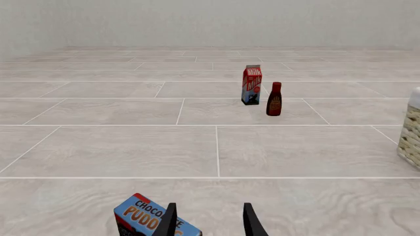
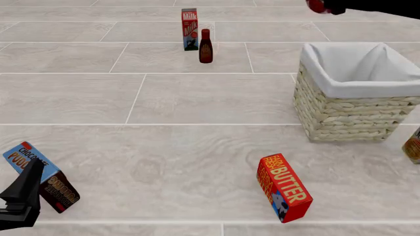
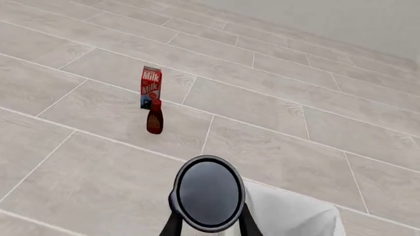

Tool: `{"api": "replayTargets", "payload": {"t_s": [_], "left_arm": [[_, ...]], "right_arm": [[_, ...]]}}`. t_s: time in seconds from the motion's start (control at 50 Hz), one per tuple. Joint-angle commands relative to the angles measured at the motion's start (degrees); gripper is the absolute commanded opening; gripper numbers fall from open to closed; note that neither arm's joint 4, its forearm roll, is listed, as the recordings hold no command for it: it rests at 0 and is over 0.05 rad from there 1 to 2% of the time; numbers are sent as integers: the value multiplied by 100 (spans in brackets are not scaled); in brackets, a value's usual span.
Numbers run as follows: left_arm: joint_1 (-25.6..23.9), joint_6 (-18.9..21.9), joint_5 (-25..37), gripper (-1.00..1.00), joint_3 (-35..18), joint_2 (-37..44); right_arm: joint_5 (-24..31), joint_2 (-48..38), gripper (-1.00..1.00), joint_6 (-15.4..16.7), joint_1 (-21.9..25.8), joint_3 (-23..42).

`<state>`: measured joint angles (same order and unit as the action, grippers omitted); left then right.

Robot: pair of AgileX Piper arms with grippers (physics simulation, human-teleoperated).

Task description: Pick the tomato sauce and place it in the basket.

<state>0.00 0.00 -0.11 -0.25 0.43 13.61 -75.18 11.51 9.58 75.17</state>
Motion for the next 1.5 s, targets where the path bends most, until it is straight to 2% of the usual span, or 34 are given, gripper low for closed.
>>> {"api": "replayTargets", "payload": {"t_s": [0.02, 0.88, 1.5], "left_arm": [[0, 0, 0, 100, 0, 0], [0, 0, 0, 100, 0, 0], [0, 0, 0, 100, 0, 0]], "right_arm": [[99, 200, -100, -94, -280, -16], [-23, 337, -100, -24, -1236, -542], [-252, 61, -100, -82, -1463, -781]]}}
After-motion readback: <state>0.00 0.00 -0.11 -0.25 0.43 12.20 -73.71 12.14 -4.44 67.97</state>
